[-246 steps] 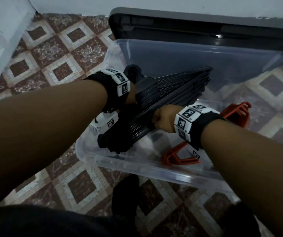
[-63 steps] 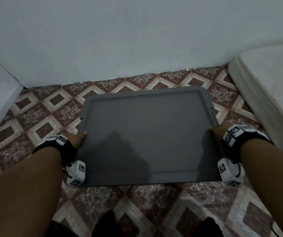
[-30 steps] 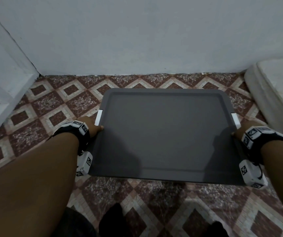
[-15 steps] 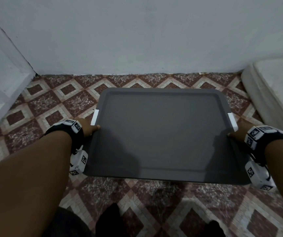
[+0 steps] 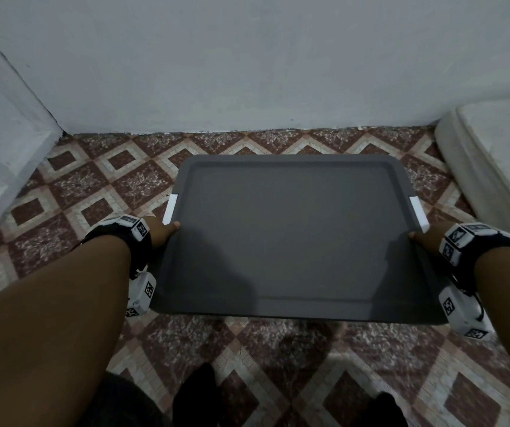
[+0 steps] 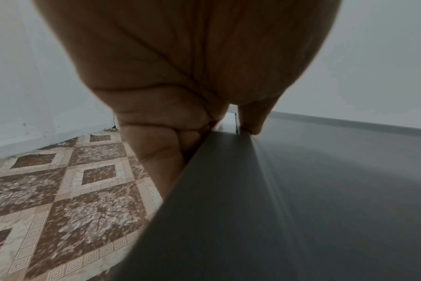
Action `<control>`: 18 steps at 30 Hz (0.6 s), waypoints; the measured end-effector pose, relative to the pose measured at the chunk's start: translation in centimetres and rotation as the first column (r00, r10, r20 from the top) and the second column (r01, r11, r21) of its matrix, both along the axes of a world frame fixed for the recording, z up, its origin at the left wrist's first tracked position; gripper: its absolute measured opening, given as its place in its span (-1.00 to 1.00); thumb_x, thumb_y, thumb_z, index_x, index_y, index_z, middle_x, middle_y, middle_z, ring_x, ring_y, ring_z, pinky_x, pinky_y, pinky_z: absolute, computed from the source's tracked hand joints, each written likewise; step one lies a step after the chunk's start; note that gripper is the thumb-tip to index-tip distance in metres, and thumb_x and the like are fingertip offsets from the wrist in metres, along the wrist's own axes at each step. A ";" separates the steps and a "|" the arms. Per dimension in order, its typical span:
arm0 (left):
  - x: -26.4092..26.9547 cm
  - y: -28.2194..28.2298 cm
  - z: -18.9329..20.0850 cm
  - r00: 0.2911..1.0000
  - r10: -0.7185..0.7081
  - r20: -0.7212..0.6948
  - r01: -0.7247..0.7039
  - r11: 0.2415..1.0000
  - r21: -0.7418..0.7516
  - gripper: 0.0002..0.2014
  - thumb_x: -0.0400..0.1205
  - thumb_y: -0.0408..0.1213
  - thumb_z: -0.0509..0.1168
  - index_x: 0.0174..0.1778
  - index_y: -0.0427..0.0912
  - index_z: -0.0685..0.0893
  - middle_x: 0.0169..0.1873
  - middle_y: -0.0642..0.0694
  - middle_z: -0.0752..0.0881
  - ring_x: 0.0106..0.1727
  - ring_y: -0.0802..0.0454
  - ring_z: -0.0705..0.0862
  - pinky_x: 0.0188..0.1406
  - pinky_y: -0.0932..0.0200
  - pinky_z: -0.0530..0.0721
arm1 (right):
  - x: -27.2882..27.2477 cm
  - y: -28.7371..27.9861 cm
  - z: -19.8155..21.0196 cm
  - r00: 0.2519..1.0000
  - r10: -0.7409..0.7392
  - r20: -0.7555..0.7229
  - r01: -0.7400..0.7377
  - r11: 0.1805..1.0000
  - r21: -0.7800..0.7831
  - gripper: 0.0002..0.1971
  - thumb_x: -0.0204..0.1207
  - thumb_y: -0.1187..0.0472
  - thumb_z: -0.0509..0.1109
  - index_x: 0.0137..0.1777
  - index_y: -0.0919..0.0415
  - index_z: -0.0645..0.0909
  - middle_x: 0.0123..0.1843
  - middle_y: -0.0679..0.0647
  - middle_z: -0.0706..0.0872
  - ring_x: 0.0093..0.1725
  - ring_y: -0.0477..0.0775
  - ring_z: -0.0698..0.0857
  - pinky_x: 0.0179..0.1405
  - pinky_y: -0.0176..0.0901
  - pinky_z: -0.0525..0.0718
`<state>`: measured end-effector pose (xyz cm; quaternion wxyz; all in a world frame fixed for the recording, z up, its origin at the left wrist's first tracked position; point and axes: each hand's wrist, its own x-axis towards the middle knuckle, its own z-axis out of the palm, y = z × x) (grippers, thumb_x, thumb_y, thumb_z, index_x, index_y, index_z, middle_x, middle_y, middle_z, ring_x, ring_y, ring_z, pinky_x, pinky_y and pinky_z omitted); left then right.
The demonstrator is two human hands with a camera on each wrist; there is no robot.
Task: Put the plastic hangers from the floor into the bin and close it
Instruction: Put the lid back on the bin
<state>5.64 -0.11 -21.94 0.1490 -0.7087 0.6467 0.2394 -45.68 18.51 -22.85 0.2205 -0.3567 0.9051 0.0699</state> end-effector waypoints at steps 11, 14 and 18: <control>-0.8 -0.2 0.3 0.999 -0.031 -0.010 0.031 0.999 -0.018 -0.34 0.75 0.14 0.03 0.49 -0.40 0.46 0.43 -0.38 0.52 0.38 -0.31 0.54 0.32 -0.03 0.48 | -0.3 -0.2 0.4 1.000 -0.003 0.003 0.003 1.000 -0.003 -0.40 0.67 -0.12 0.28 0.52 0.33 0.46 0.42 0.35 0.59 0.36 0.33 0.60 0.37 0.02 0.53; -0.9 -0.2 0.3 1.000 -0.027 -0.014 0.027 0.999 -0.020 -0.36 0.76 0.12 0.03 0.51 -0.39 0.44 0.44 -0.38 0.51 0.39 -0.31 0.53 0.30 0.00 0.47 | -0.2 -0.3 0.4 1.000 -0.001 0.002 0.001 1.000 0.010 -0.41 0.68 -0.10 0.26 0.52 0.35 0.46 0.44 0.36 0.58 0.38 0.34 0.59 0.38 0.01 0.51; -0.9 -0.4 0.2 0.999 -0.034 -0.023 0.034 0.999 -0.014 -0.37 0.76 0.12 0.02 0.48 -0.40 0.48 0.39 -0.39 0.55 0.34 -0.32 0.56 0.24 0.00 0.48 | 0.0 -0.4 0.5 1.000 0.003 -0.005 -0.003 1.000 0.010 -0.42 0.69 -0.09 0.25 0.48 0.40 0.48 0.42 0.39 0.58 0.38 0.35 0.59 0.36 -0.01 0.51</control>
